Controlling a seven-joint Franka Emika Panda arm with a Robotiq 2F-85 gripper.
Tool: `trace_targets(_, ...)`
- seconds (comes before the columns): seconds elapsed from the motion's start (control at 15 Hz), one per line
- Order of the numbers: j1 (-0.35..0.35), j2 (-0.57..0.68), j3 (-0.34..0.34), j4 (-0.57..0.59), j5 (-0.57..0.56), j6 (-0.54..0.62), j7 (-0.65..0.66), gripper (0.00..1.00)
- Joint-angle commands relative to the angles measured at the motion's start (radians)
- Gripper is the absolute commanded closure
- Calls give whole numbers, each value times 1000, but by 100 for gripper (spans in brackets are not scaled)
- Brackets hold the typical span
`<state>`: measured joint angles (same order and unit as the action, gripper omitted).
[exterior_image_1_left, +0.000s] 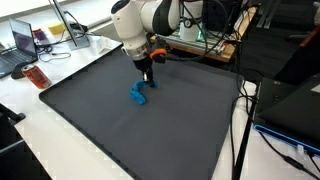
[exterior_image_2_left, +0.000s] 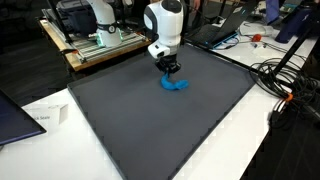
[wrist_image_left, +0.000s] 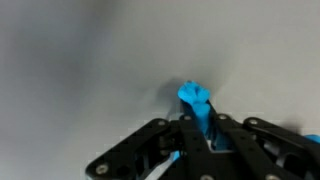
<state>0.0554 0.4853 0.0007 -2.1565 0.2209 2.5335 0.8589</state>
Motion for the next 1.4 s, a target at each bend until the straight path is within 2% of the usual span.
trace_targets(0.0,0,-85,-9,-39,28,-53,-27,98)
trace_targets(0.4,1,-291,-42,-96,-30,-191,-23,98)
trace_targets(0.67,-13,-456,-41,-117,-65,-285,-60,98)
trace_targets(1.0,-19,-605,-10,-61,-128,-417,-79,98)
trace_targets(1.33,-29,-693,28,12,-160,-520,-79,98)
